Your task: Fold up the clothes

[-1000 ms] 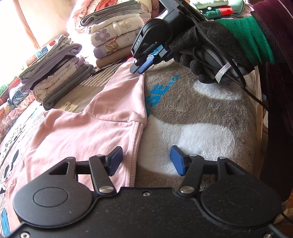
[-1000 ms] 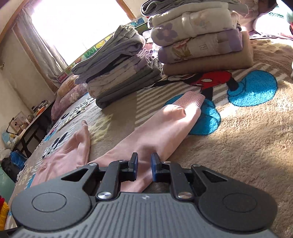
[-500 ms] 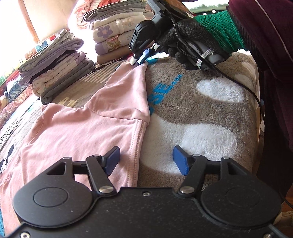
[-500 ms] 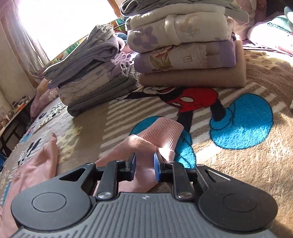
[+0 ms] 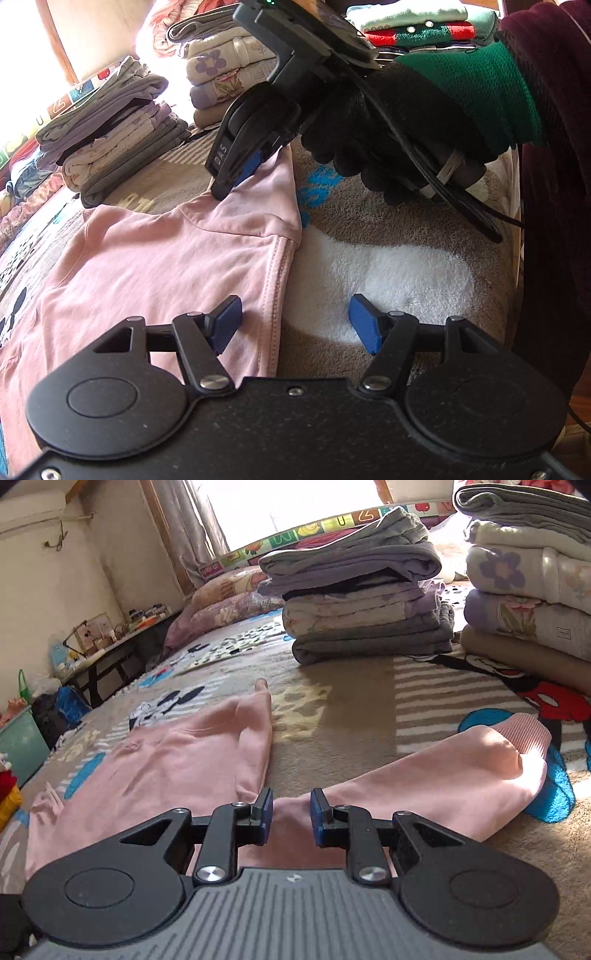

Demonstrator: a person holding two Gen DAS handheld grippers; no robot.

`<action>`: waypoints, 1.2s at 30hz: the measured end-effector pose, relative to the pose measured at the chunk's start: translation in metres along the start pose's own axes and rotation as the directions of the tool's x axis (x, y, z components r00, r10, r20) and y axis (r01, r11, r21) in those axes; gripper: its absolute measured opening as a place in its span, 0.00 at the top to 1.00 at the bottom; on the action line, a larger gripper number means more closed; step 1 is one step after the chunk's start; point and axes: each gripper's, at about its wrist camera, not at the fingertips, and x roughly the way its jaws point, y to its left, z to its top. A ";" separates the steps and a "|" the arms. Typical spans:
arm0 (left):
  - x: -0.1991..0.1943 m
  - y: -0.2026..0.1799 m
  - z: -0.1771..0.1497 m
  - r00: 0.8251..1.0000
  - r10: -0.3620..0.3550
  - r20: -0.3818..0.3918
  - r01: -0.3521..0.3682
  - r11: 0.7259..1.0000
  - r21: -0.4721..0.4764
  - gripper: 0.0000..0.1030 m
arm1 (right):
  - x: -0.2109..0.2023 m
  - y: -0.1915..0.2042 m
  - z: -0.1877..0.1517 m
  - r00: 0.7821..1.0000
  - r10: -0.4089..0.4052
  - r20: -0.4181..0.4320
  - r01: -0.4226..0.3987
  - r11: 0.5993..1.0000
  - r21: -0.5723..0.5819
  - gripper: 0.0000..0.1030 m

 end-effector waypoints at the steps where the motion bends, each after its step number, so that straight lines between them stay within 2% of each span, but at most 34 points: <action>1: -0.002 0.005 0.000 1.000 -0.018 0.002 0.018 1.000 -0.018 0.38 | 0.005 0.001 -0.002 0.998 -0.052 -0.026 0.051 0.999 -0.018 0.78; 4: -0.008 0.018 -0.002 0.997 -0.071 0.010 0.072 0.995 -0.073 0.38 | -0.001 -0.014 -0.001 0.987 -0.160 0.003 0.160 0.986 0.043 0.80; 7: -0.013 0.032 -0.003 0.992 -0.124 0.021 0.125 0.984 -0.127 0.36 | -0.009 -0.013 0.007 0.988 -0.151 0.027 0.150 0.988 0.038 0.77; 10: -0.020 0.050 -0.006 0.985 -0.163 0.057 0.171 0.963 -0.207 0.36 | -0.003 0.001 0.023 0.998 -0.062 0.021 0.062 0.998 0.020 0.77; 13: -0.026 0.081 -0.014 0.979 -0.181 0.098 0.204 0.920 -0.335 0.36 | 0.007 0.018 0.040 0.999 0.048 0.003 -0.048 0.999 0.000 0.77; 16: -0.025 0.109 -0.024 0.983 -0.155 0.104 0.185 0.877 -0.444 0.36 | 0.032 0.041 0.045 0.975 0.195 -0.103 -0.195 0.981 0.006 0.77; 19: -0.019 0.130 -0.035 0.992 -0.115 0.052 0.125 0.845 -0.520 0.36 | 0.055 0.051 0.037 0.951 0.231 -0.204 -0.238 0.971 -0.010 0.77; 21: -0.013 0.138 -0.042 0.994 -0.105 0.005 0.091 0.834 -0.545 0.36 | 0.062 0.044 0.037 0.960 0.204 -0.192 -0.205 0.979 0.016 0.77; 25: -0.015 0.137 -0.044 0.993 -0.118 0.008 0.105 0.841 -0.530 0.34 | 0.073 0.022 0.042 0.972 0.165 -0.166 -0.153 0.985 0.080 0.79; 30: -0.015 0.141 -0.046 0.991 -0.136 0.014 0.123 0.836 -0.535 0.33 | 0.087 -0.003 0.054 0.975 0.154 -0.160 -0.126 0.977 0.173 0.77; 32: -0.016 0.141 -0.047 0.990 -0.139 0.017 0.126 0.835 -0.535 0.33 | 0.095 -0.012 0.061 0.973 0.172 -0.153 -0.140 0.970 0.200 0.74; 36: -0.016 0.138 -0.048 0.990 -0.139 0.016 0.127 0.842 -0.525 0.31 | 0.100 0.006 0.074 0.972 0.201 -0.124 -0.181 0.971 0.158 0.74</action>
